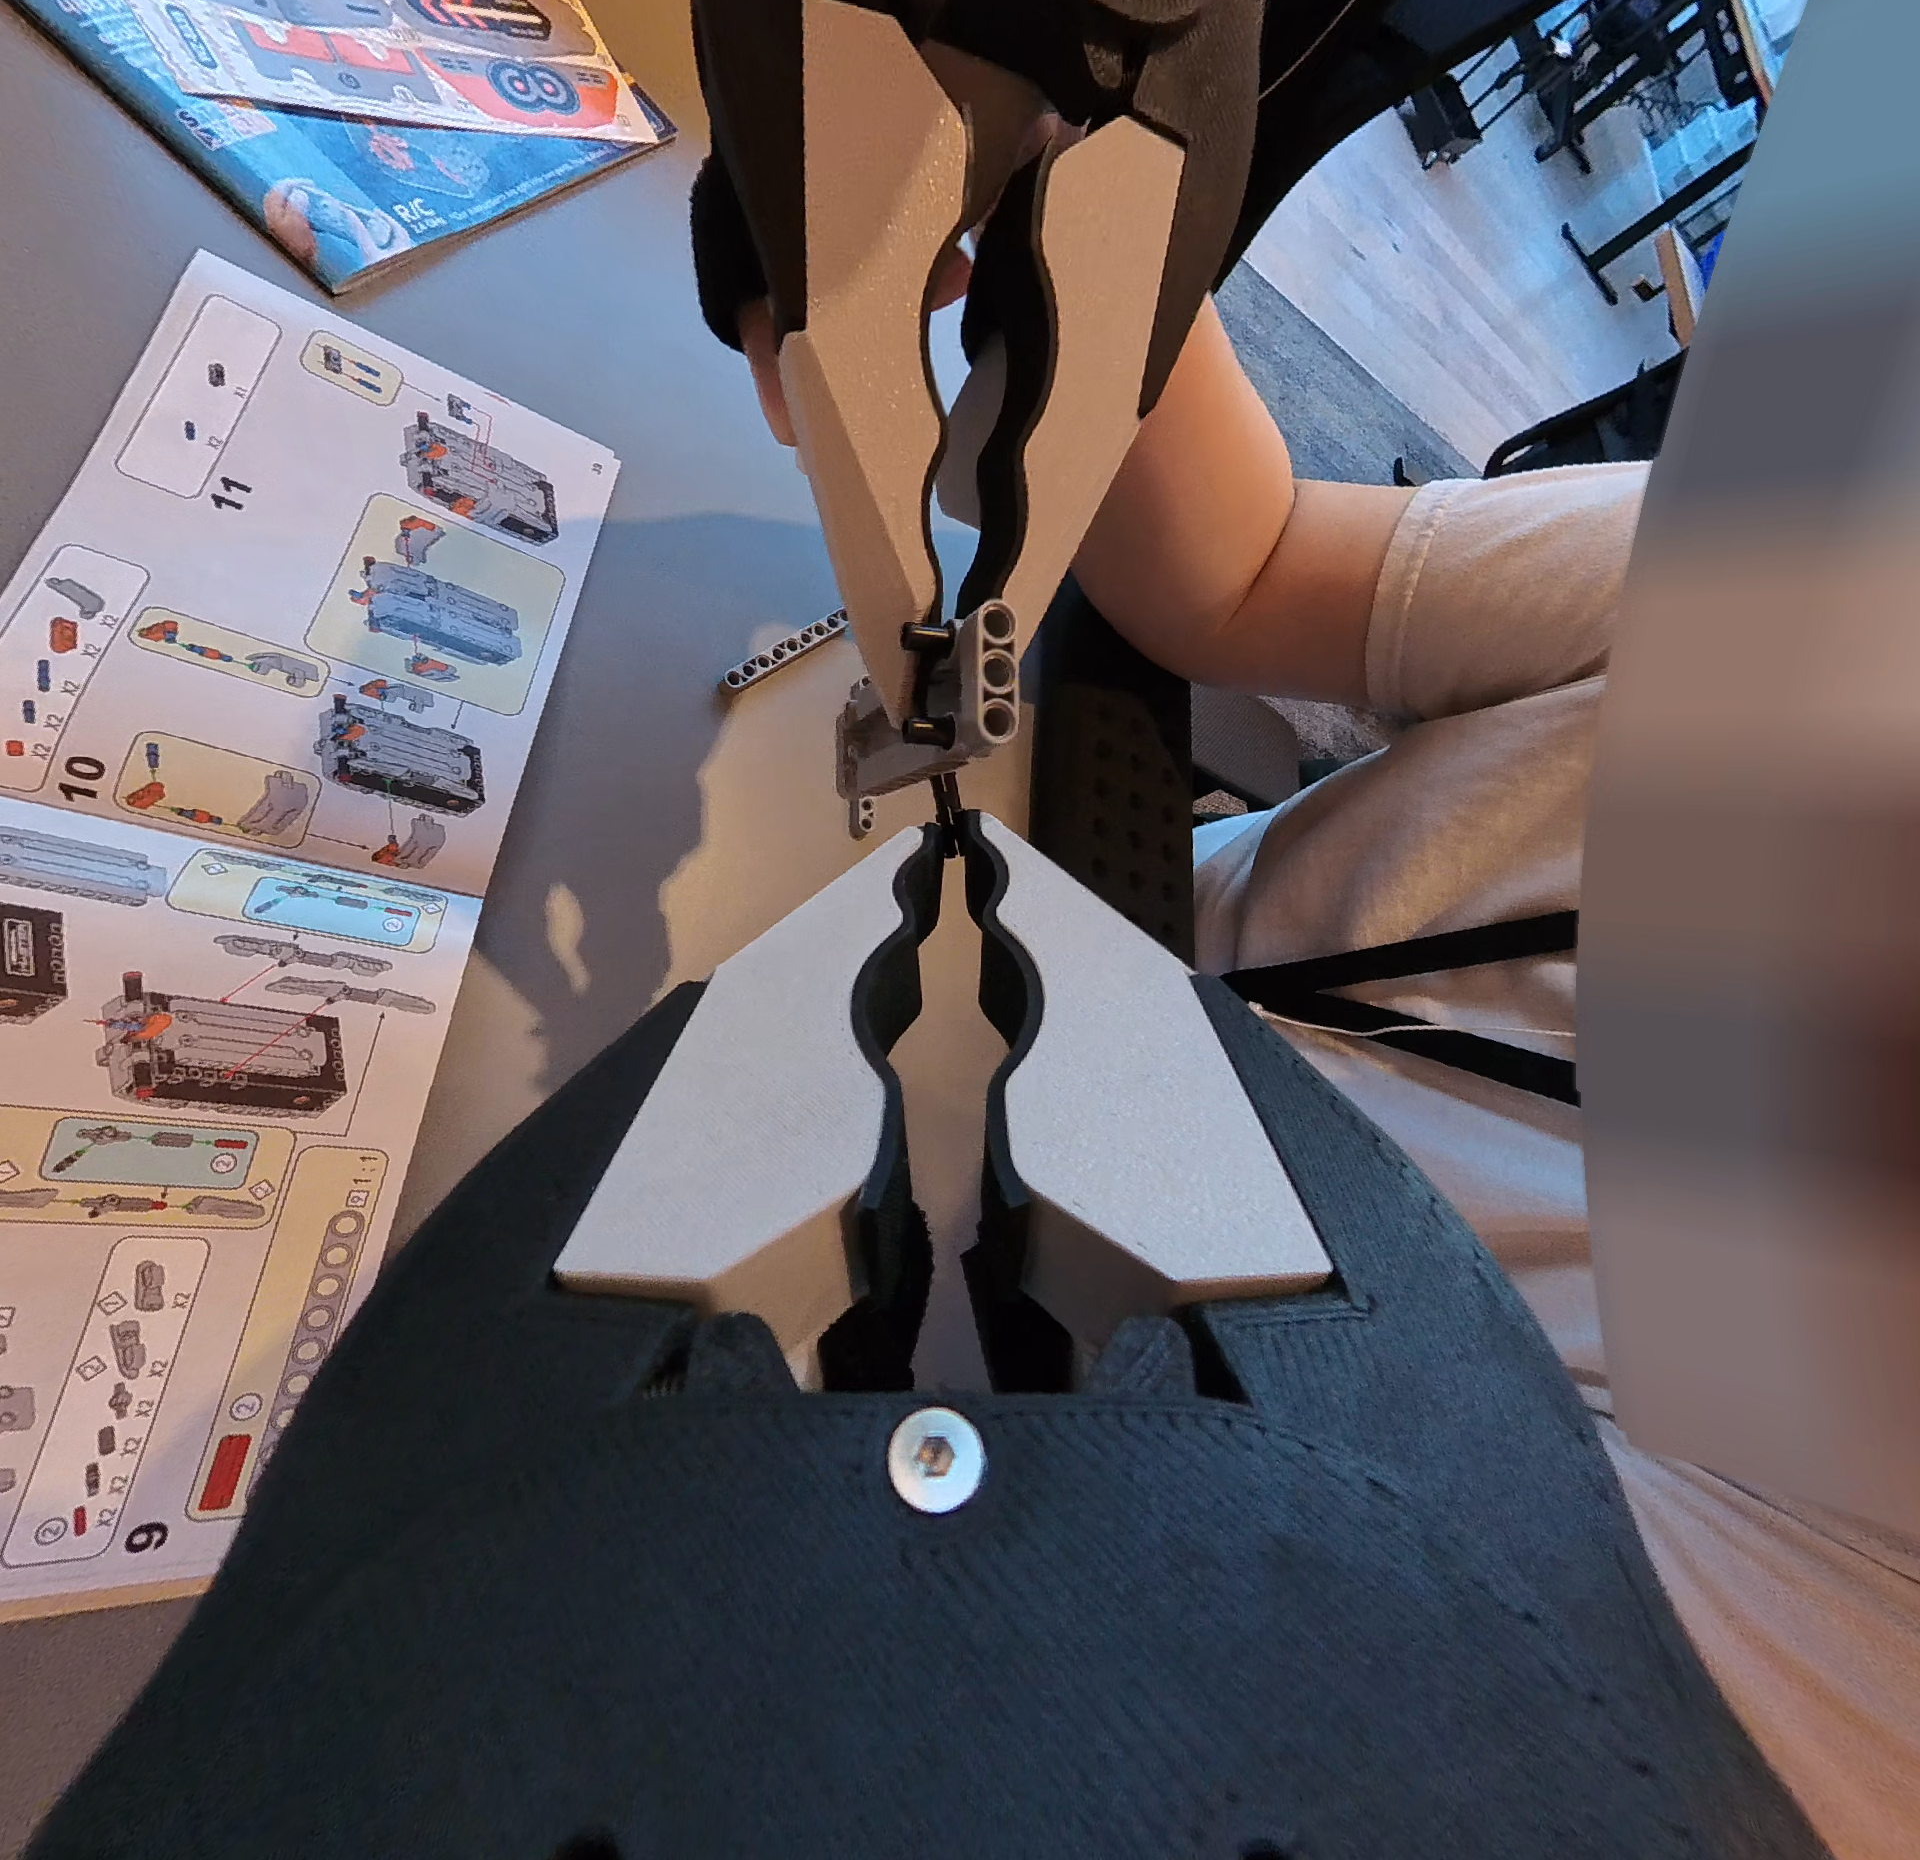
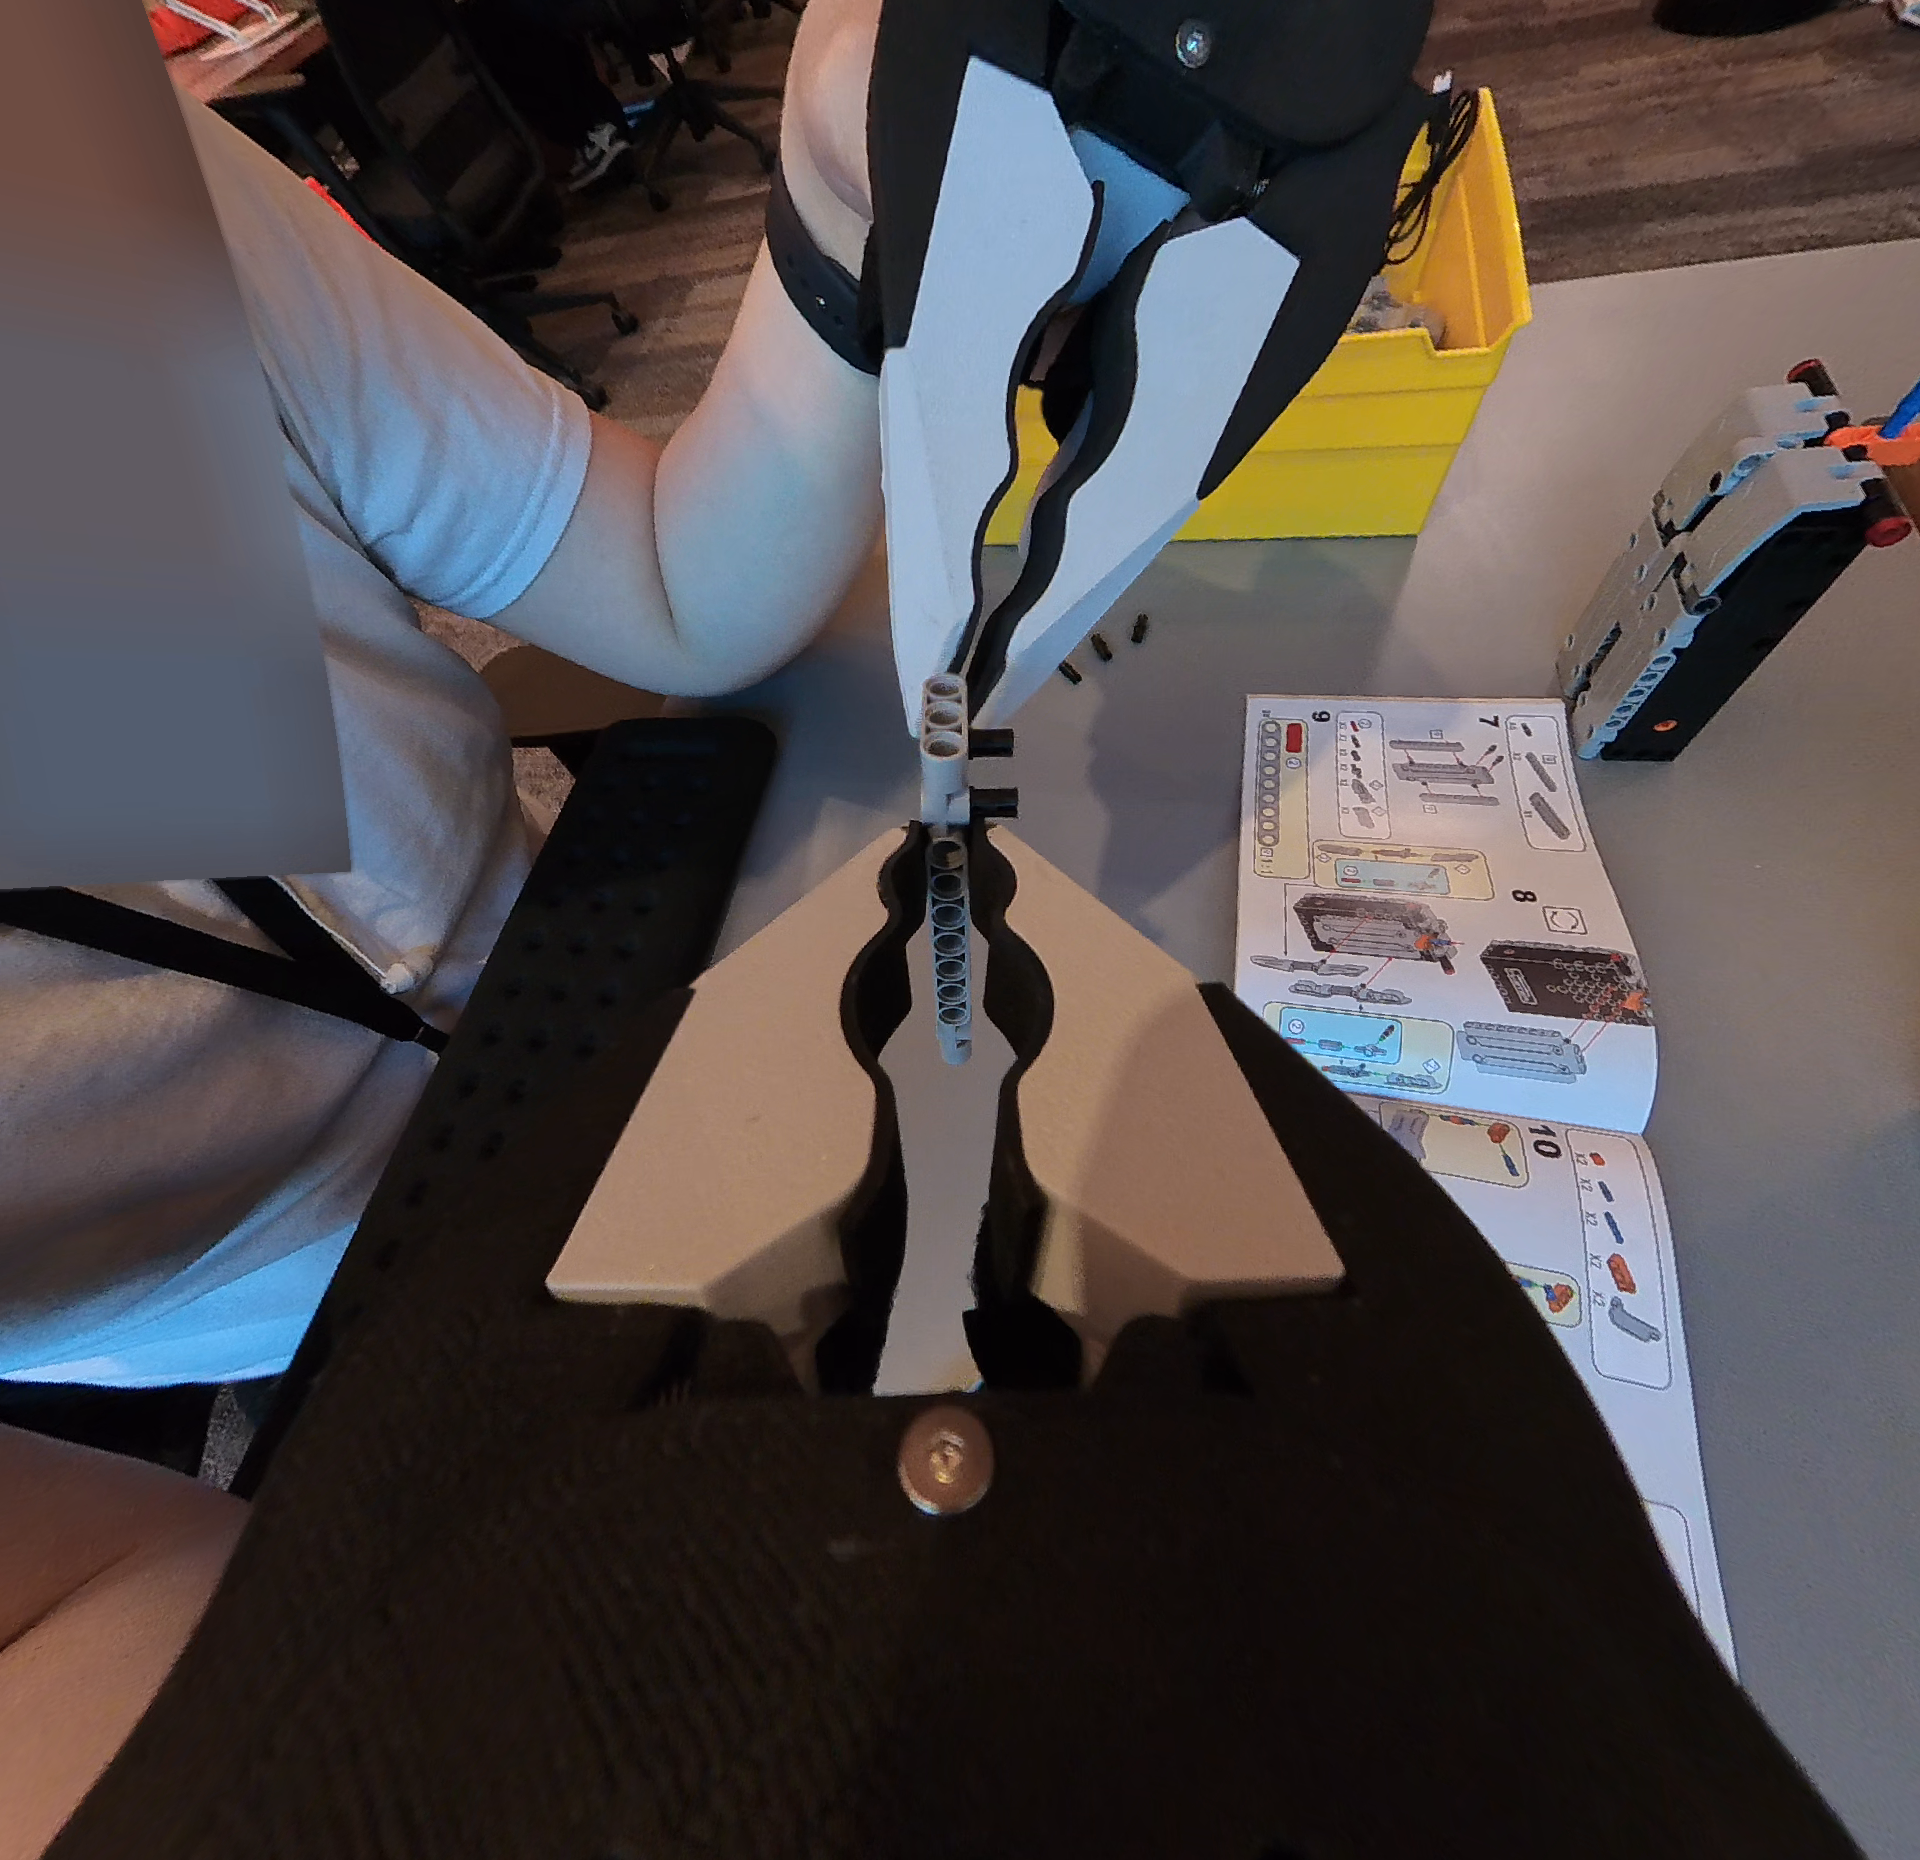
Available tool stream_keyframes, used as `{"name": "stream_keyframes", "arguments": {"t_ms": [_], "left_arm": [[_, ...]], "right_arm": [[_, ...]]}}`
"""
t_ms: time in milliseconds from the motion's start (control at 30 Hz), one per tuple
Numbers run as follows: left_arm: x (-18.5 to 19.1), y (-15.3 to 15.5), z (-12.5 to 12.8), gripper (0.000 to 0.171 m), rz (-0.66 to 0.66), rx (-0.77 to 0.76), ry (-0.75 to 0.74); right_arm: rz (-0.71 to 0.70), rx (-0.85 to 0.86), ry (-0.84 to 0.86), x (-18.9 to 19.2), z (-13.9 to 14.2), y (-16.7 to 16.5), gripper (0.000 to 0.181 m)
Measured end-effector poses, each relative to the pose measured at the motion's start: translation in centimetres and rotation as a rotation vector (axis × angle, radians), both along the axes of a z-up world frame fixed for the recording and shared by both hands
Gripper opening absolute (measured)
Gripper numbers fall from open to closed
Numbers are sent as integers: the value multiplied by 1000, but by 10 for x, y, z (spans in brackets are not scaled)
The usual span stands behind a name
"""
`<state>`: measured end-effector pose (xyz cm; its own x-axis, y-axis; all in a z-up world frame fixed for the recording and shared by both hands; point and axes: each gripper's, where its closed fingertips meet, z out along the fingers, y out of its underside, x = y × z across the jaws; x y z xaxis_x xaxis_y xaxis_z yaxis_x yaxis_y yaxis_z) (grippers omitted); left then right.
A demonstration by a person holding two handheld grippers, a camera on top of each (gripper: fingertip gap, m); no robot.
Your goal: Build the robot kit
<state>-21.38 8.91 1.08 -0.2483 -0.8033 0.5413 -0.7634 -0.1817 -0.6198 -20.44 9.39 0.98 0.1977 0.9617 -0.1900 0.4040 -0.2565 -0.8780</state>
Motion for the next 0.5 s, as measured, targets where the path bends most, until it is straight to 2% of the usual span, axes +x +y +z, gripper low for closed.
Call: {"name": "stream_keyframes", "arguments": {"t_ms": [500], "left_arm": [[-2,-8,5,1,-49,-23,-23]], "right_arm": [[71,-22,50,-4,1,-9,7]]}}
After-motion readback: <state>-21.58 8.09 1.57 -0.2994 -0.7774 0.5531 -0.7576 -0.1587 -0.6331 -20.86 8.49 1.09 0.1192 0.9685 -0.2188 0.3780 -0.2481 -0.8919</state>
